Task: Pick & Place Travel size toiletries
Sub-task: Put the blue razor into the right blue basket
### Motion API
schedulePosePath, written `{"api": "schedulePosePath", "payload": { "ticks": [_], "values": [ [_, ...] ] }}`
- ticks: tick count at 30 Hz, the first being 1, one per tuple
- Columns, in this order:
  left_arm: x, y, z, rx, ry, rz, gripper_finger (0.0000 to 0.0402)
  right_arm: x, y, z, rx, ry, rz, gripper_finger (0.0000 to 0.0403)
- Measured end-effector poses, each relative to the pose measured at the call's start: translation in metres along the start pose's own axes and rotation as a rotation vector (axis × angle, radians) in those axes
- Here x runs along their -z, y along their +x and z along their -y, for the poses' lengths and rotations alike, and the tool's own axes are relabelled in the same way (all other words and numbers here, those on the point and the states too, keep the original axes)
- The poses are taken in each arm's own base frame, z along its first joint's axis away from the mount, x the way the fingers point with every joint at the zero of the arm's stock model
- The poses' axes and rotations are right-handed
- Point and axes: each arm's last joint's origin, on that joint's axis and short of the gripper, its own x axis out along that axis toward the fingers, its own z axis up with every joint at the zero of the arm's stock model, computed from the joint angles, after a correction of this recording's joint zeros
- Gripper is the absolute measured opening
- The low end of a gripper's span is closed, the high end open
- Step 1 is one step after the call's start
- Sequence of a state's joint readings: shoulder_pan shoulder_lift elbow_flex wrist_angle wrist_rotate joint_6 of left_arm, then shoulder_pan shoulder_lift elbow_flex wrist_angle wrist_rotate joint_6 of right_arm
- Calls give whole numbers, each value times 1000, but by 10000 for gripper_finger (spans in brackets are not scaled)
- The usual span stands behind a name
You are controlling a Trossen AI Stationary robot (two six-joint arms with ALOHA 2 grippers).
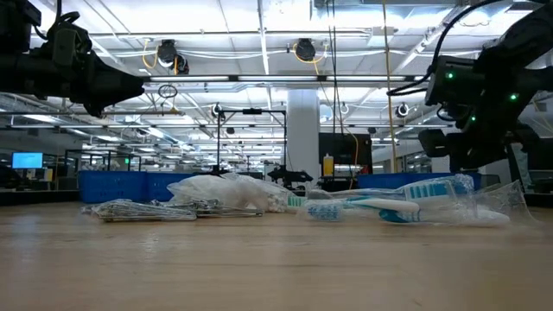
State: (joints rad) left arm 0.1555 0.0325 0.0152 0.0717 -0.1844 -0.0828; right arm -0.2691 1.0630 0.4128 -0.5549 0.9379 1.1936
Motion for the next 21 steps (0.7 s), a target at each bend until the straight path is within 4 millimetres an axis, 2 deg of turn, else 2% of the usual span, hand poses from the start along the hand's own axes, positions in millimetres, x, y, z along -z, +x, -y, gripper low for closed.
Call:
{"api": "schedulePosePath", "payload": {
  "ticks": [12, 16, 21],
  "values": [
    [0, 0, 0, 1, 0, 0, 127, -8, -2, -18, -139, -49, 50, 130],
    [0, 0, 0, 0, 0, 0, 127, -18, -7, -38, -361, -95, 52, 131],
    [0, 0, 0, 0, 0, 0, 127, -34, -28, -64, -813, -161, 118, 128]
  ]
}}
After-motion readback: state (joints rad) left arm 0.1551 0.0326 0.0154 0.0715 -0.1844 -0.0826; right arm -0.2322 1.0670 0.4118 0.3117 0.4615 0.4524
